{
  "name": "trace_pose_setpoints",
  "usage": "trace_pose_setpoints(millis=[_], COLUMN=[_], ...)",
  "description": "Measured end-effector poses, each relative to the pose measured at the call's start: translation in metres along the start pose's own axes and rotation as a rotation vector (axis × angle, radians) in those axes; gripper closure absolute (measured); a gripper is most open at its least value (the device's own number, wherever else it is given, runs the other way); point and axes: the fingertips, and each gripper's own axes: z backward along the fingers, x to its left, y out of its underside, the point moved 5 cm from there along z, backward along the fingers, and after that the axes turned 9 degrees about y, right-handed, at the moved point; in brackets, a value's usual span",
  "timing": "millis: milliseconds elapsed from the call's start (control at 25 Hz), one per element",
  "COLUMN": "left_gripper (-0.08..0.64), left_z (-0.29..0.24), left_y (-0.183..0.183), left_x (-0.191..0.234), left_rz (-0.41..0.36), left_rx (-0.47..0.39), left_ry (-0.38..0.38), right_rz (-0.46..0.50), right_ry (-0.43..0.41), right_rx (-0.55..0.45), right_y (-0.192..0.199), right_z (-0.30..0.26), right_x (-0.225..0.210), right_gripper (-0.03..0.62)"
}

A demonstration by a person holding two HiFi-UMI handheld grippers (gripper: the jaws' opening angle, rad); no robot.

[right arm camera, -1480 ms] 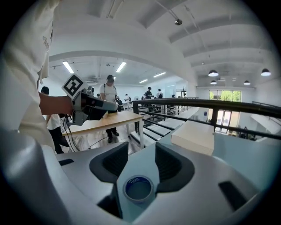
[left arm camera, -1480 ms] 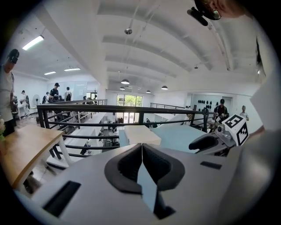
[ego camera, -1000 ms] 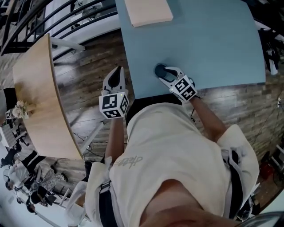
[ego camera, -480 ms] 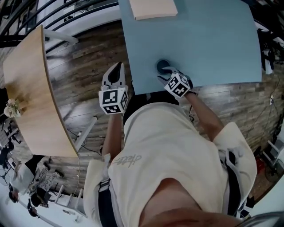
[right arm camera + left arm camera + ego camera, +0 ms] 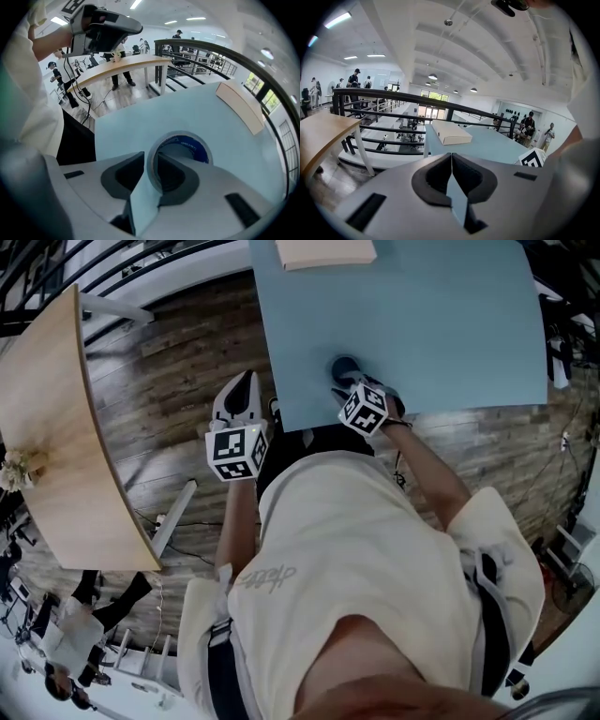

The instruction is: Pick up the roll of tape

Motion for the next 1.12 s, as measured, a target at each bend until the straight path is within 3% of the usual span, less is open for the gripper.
trace_pose_setpoints(millis=[160, 600, 880, 1120], left_gripper=[0.54, 0.54, 0.54, 0.54], left_z=[0.004, 0.004, 0.0, -0.005], left_y=[0.002, 0.006, -0.003, -0.01], left_x=[0.005, 0.013, 0.004, -0.013], left_rz=[0.007, 0.021, -0.004, -0.029], left_rx=[-0.007, 0.001, -0.005, -0.007], left_ry=[-0.005, 0.023, 0.048, 0.076], right_rz=[0.034, 0.066, -0.025, -0.105], right_ry=[0.029, 0.011, 0.004, 0.062], right_rx=[0.035, 0.123, 0.075, -0.016], right_y=[0.001, 0.001, 0.0, -0.004], right_z=[-0.005, -0.01, 0.004, 0.031], right_x=[-0.001, -0.002, 0.0, -0.017], right_gripper=[0.526, 0.54, 0.541, 0.541])
